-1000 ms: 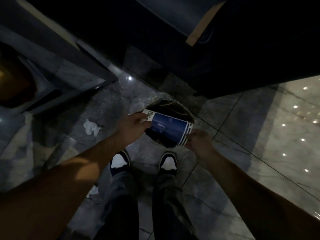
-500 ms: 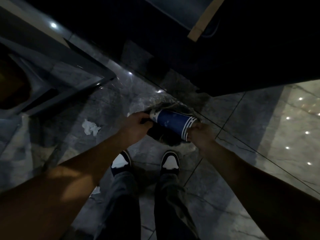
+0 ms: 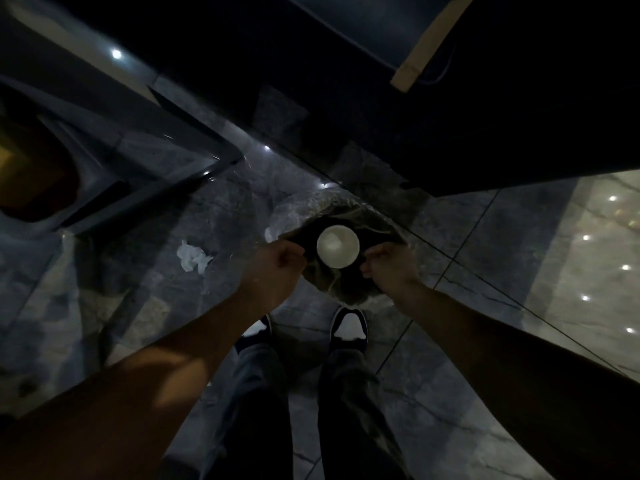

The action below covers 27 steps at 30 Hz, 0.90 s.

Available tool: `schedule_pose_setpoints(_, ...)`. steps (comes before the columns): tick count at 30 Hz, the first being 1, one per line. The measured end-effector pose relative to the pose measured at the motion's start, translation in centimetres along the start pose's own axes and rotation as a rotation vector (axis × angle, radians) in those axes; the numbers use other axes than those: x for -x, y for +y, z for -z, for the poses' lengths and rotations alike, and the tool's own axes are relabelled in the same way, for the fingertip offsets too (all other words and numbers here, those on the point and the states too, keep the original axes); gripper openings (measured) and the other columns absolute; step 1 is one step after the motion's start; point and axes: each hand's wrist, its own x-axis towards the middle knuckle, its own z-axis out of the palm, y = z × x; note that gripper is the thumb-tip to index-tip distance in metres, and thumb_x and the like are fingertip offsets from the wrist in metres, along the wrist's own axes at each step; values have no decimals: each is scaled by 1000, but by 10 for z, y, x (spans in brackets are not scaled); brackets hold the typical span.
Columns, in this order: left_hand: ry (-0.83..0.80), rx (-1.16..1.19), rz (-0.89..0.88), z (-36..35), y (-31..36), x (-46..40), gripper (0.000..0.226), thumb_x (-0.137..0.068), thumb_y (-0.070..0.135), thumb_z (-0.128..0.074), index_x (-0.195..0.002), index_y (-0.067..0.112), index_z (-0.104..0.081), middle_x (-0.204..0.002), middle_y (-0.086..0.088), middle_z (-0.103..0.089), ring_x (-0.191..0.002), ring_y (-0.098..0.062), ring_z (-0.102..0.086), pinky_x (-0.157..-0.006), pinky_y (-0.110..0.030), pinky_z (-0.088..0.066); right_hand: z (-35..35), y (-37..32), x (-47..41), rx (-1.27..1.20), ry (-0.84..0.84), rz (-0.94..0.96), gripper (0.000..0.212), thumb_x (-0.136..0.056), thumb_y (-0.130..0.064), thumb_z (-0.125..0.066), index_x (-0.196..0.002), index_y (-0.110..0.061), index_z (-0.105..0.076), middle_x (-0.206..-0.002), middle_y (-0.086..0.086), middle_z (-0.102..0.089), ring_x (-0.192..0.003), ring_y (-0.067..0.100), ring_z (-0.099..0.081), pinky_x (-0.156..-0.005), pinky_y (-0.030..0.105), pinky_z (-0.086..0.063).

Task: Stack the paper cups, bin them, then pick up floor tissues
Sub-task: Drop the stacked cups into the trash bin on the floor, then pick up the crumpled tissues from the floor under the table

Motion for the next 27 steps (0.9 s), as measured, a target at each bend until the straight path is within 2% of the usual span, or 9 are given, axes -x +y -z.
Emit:
schedule_pose_setpoints(2,18,38,18,6,-7,8,14,-92,8,-60,-81,14,-68,-85,-17,-69,-83,-25,-64,-84,-44,-55,3,1,12,123,10,96,18,-84,-25,-54,-68,-24,-61,-84,14,-72,-79,33,-68,-69,43,-59)
schedule_pose_setpoints(4,66,29,27,10,-12,19,18,-91,10,-60,-77,2,-67,-79,-26,-67,-73,-27,-62,-79,-51,-56,6,1,25,276,0,207,24,-89,-32,-53,-67,-22,-56,-75,9,-68,-73,28,-64,-59,31,-47)
schedule_pose_setpoints(7,115,-82,20,19,-15,42,27,-89,16,-64,-66,2,-60,-64,-14,-63,-63,-23,-60,-63,-32,-49,5,-1,48,424,9,331,36,-91,-34,-53,-59,-20,-46,-62,2,-55,-67,22,-55,-59,28,-35)
schedule_pose_setpoints(10,129,-186,9,33,-23,68,42,-90,24,-65,-52,16,-49,-49,4,-52,-53,-12,-53,-56,-24,-37,-1,-5,71,534,-22,437,31,-89,-36,-50,-66,-15,-54,-73,8,-65,-72,25,-60,-59,30,-43)
schedule_pose_setpoints(14,152,-368,49,55,-38,98,44,-90,30,-61,-51,18,-46,-50,5,-47,-62,-23,-58,-62,-27,-38,-7,-15,103,744,39,653,34,-91,-35,-45,-75,-10,-64,-81,14,-70,-76,32,-65,-60,28,-37)
schedule_pose_setpoints(16,175,-406,41,68,-44,117,44,-86,36,-57,-49,17,-44,-48,4,-44,-56,-22,-54,-59,-27,-35,-10,-23,118,845,79,789,33,-89,-32,-48,-75,-9,-66,-77,16,-70,-72,35,-66,-60,29,-33)
schedule_pose_setpoints(21,325,-215,66,78,-58,159,41,-76,29,-60,-45,14,-38,-43,1,-40,-44,-15,-42,-47,-24,-29,-16,-32,139,924,113,951,32,-79,-32,-55,-56,-10,-59,-53,9,-63,-46,28,-60,-50,23,-24)
schedule_pose_setpoints(24,393,-268,196,69,-63,174,41,-84,18,-62,-48,8,-45,-46,-5,-47,-50,-21,-51,-51,-27,-33,-14,-35,147,992,114,1103,28,-72,-28,-60,-49,-13,-55,-47,5,-58,-40,24,-54,-48,22,-21)
schedule_pose_setpoints(27,424,-304,241,62,-64,194,41,-87,27,-57,-51,12,-47,-53,-6,-54,-62,-31,-61,-60,-29,-38,-15,-38,152,1041,87,1249,24,-72,-26,-58,-53,-12,-57,-50,6,-59,-45,24,-55,-50,24,-24)
